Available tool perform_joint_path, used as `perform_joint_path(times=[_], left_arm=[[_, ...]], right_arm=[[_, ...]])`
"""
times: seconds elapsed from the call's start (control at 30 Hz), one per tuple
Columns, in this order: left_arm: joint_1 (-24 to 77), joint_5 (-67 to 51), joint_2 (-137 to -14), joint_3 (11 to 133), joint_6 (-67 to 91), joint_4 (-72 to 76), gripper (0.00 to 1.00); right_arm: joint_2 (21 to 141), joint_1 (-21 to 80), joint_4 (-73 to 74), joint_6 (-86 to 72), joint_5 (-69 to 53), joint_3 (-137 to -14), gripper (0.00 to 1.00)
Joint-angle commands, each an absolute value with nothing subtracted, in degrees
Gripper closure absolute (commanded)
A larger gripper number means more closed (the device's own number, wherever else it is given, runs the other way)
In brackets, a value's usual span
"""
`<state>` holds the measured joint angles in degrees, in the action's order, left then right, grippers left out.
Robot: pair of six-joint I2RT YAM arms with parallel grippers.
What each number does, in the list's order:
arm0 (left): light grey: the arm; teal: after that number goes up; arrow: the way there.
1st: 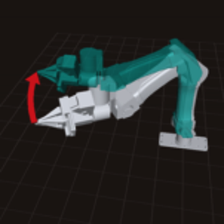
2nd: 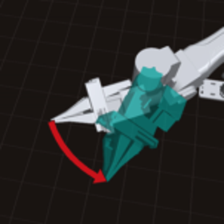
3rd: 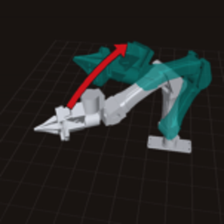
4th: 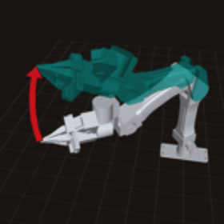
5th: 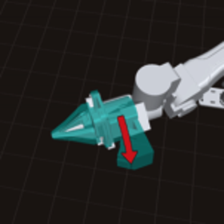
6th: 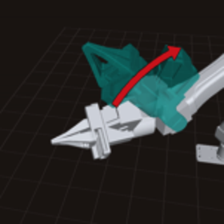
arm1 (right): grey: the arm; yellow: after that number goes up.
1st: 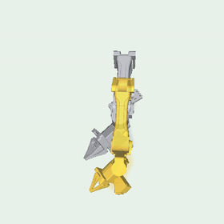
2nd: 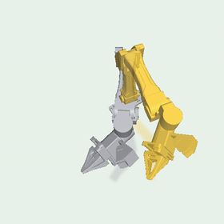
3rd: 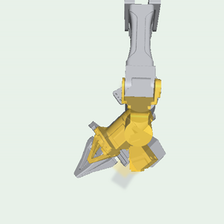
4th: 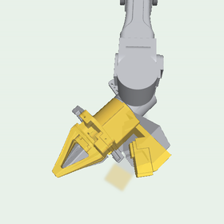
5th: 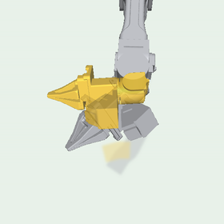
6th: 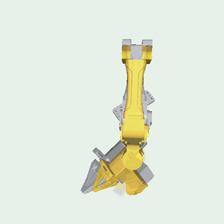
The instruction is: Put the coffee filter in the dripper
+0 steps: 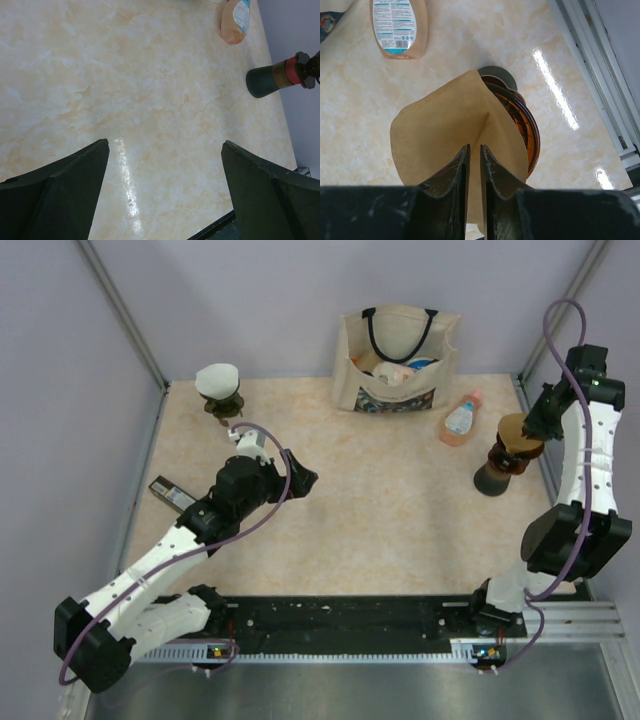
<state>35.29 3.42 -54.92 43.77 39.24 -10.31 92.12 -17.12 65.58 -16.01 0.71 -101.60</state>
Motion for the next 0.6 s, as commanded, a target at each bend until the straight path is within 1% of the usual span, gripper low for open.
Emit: perform_joint_path(times=[0.0,0.33,0.57], left_arm=[[34.98,3.43,-55.02,43.68,38.41,-8.35,0.01],[34.72,3.69,-54.93,43.68,38.23,-8.61,0.01],[34.63,3.69,-54.67,43.68,38.14,-8.79,0.01]], right_arm=[[92.98,-17.14,63.11,-15.29,0.27,-99.5,0.86],[93.6,-17.14,60.12,-15.38,0.79,-93.43,0.87],[95.88,-17.14,58.8,-15.21,0.26,-91.67,0.87]])
